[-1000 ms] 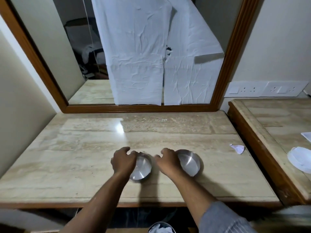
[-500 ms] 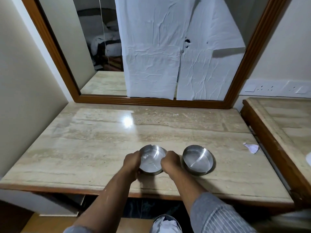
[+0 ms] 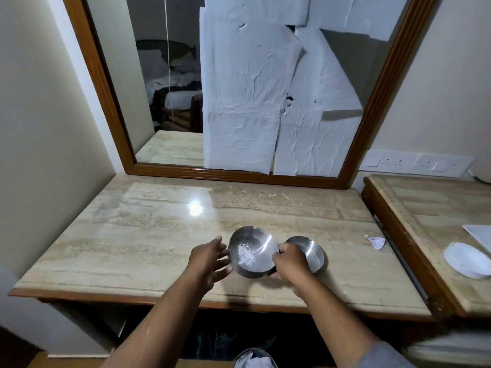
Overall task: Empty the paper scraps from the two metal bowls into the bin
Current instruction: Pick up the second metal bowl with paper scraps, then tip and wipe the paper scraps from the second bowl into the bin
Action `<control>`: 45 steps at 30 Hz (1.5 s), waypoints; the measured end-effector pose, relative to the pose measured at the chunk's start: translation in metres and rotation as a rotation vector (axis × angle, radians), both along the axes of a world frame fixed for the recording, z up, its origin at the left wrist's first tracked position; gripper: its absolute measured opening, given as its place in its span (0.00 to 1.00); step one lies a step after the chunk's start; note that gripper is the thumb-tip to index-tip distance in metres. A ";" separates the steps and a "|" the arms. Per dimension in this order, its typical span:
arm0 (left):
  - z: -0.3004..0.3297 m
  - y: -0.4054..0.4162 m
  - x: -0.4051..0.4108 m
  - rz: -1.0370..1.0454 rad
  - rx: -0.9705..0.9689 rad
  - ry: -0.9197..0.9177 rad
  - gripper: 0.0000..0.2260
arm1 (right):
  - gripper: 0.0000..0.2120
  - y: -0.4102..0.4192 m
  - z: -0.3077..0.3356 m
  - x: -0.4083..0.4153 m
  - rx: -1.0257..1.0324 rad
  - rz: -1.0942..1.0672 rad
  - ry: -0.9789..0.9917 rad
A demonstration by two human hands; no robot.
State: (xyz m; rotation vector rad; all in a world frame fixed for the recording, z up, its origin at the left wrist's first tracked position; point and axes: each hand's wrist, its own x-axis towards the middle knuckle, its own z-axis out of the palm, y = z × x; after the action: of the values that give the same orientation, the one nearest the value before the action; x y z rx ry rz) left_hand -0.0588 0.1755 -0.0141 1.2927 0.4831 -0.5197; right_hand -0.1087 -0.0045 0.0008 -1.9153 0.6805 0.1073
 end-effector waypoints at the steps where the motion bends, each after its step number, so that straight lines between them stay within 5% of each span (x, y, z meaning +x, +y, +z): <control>1: 0.001 0.001 -0.008 -0.032 -0.025 -0.002 0.12 | 0.12 0.000 0.004 -0.008 -0.008 -0.007 -0.009; 3: 0.000 0.003 -0.028 -0.141 -0.094 0.019 0.15 | 0.09 0.003 0.011 -0.026 0.000 -0.026 -0.034; 7: -0.023 0.009 -0.060 -0.402 -0.355 0.187 0.41 | 0.07 0.020 0.006 -0.066 0.038 -0.055 -0.070; 10: -0.047 0.012 -0.086 -0.521 -0.534 0.348 0.50 | 0.10 0.033 -0.013 -0.097 -0.067 -0.086 -0.055; 17: -0.109 0.016 -0.133 -0.631 -0.623 0.402 0.40 | 0.06 0.037 -0.090 -0.158 -0.053 -0.152 0.067; 27: -0.283 -0.032 -0.128 -0.456 -0.568 0.410 0.33 | 0.16 -0.022 -0.255 -0.143 0.223 -0.115 0.249; 31: -0.361 -0.046 -0.112 -0.410 -0.357 0.368 0.34 | 0.16 -0.044 -0.331 -0.136 0.293 -0.112 0.255; 36: -0.422 -0.068 -0.104 -0.769 0.171 0.026 0.21 | 0.14 -0.059 -0.405 -0.139 0.215 -0.114 0.117; 40: -0.489 -0.071 -0.103 -1.119 0.950 -0.649 0.50 | 0.38 -0.062 -0.443 -0.149 -0.261 0.299 -0.098; 45: -0.498 -0.067 -0.105 -1.187 1.076 -0.824 0.55 | 0.46 -0.058 -0.438 -0.160 -0.579 0.521 -0.390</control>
State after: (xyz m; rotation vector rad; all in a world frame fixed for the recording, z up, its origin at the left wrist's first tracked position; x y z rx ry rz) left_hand -0.1635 0.1083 -0.5120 2.6316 -0.9304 -0.6211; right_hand -0.2683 -0.0626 -0.4373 -2.5386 -0.0821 -0.1538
